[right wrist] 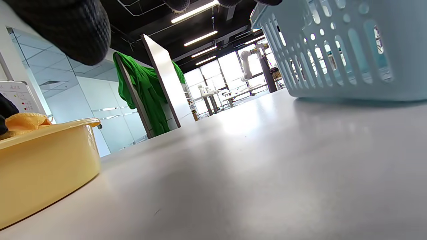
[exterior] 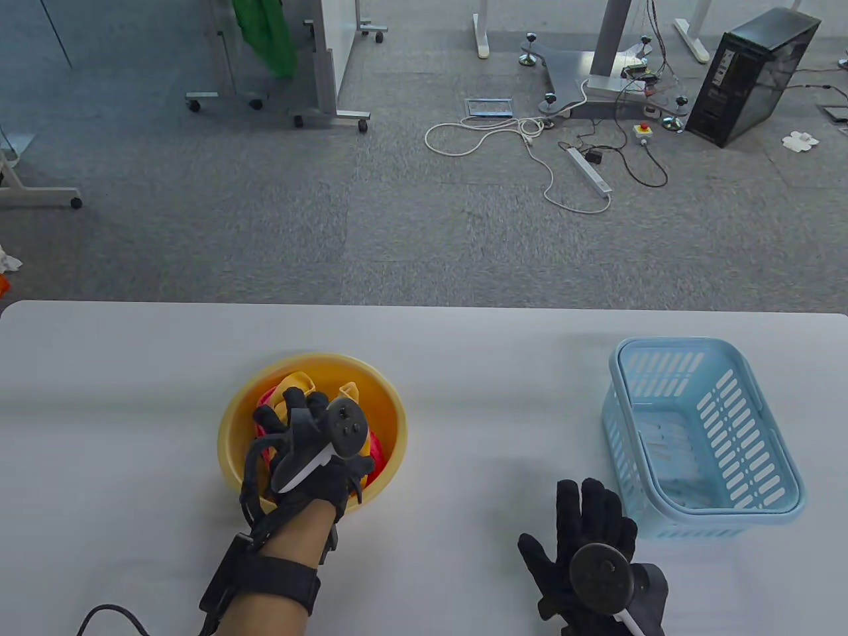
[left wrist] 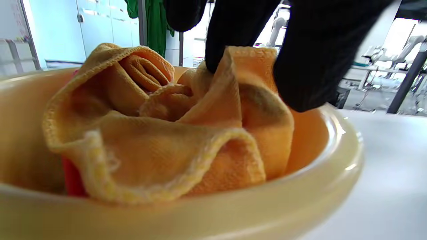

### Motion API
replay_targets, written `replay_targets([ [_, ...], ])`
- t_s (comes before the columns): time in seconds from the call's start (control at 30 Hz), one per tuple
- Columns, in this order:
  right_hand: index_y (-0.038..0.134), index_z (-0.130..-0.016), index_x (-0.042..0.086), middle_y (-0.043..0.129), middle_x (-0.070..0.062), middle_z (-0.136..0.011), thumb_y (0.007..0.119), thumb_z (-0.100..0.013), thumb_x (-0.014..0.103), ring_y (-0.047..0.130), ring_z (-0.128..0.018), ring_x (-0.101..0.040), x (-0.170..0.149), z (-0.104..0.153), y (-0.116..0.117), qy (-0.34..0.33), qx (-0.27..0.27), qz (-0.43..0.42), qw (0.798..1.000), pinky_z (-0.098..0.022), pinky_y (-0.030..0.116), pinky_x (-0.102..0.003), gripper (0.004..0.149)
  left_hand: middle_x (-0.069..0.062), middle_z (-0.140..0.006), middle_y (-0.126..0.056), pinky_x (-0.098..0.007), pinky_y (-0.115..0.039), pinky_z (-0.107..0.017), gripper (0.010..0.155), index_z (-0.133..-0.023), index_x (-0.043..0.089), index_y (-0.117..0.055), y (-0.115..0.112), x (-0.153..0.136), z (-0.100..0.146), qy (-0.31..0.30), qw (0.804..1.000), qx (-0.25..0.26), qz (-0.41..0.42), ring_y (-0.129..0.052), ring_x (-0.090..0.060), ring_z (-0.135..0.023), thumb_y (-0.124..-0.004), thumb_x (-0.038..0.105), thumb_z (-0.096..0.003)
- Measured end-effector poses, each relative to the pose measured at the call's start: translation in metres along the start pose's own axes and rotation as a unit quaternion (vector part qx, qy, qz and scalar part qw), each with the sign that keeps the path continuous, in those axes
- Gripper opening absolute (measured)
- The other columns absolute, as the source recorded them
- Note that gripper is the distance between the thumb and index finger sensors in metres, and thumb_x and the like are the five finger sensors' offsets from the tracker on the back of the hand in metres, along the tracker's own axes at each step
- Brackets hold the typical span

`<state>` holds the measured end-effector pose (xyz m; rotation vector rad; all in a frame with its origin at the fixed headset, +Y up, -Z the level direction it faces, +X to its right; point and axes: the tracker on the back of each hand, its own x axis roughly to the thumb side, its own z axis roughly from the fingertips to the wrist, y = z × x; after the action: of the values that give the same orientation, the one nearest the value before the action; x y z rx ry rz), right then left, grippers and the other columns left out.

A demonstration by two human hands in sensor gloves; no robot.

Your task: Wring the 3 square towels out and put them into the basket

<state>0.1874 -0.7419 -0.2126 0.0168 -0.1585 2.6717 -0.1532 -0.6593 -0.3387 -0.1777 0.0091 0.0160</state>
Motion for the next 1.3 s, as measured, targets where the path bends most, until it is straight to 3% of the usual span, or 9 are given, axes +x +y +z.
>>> replay_targets([
  [0.1, 0.015, -0.113, 0.016, 0.014, -0.026, -0.116, 0.079, -0.053, 0.059, 0.018, -0.103, -0.056, -0.001, 0.0, 0.001, 0.003, 0.002, -0.002, 1.0, -0.071, 0.02, -0.076, 0.098, -0.017, -0.11, -0.07, -0.077, -0.018, -0.068, 0.041, -0.078, 0.008, -0.097, 0.001, 0.001, -0.001, -0.001, 1.0, 0.0, 0.016, -0.035, -0.043, -0.112, -0.097, 0.035, -0.0471],
  [0.37, 0.017, -0.113, 0.016, 0.014, -0.026, -0.116, 0.079, -0.053, 0.059, 0.019, -0.103, -0.056, 0.0, -0.001, 0.001, 0.002, 0.006, -0.005, 1.0, -0.071, 0.021, -0.076, 0.097, -0.02, -0.104, -0.076, -0.076, -0.027, -0.069, 0.04, -0.08, 0.002, -0.092, 0.03, -0.021, 0.004, 0.029, 0.995, 0.011, 0.096, -0.044, -0.046, -0.11, -0.087, 0.03, -0.0517],
  [0.63, 0.014, -0.112, 0.014, 0.015, -0.026, -0.116, 0.079, -0.052, 0.059, 0.019, -0.103, -0.056, -0.005, 0.0, -0.001, 0.01, 0.003, -0.042, 0.999, -0.071, 0.022, -0.076, 0.099, -0.019, -0.103, -0.076, -0.076, -0.035, -0.069, 0.04, -0.082, 0.004, -0.089, 0.071, -0.05, 0.017, 0.06, 0.977, 0.065, 0.196, -0.052, -0.045, -0.108, -0.083, 0.031, -0.0524],
  [0.97, 0.017, -0.113, 0.015, 0.018, -0.026, -0.115, 0.079, -0.052, 0.059, 0.02, -0.103, -0.056, -0.005, 0.0, -0.001, 0.007, 0.001, -0.045, 0.999, -0.071, 0.022, -0.076, 0.097, -0.018, -0.103, -0.076, -0.075, -0.043, -0.068, 0.04, -0.083, 0.005, -0.087, 0.125, -0.07, 0.04, 0.061, 0.927, 0.155, 0.337, -0.061, -0.046, -0.104, -0.082, 0.031, -0.053],
  [1.3, 0.019, -0.113, 0.015, 0.018, -0.026, -0.115, 0.079, -0.052, 0.059, 0.02, -0.103, -0.056, -0.007, 0.0, -0.002, 0.013, -0.001, -0.048, 0.999, -0.071, 0.022, -0.076, 0.096, -0.018, -0.104, -0.075, -0.074, -0.042, -0.069, 0.04, -0.084, 0.006, -0.086, 0.189, -0.057, 0.062, 0.013, 0.879, 0.214, 0.427, -0.059, -0.046, -0.105, -0.082, 0.032, -0.0538],
])
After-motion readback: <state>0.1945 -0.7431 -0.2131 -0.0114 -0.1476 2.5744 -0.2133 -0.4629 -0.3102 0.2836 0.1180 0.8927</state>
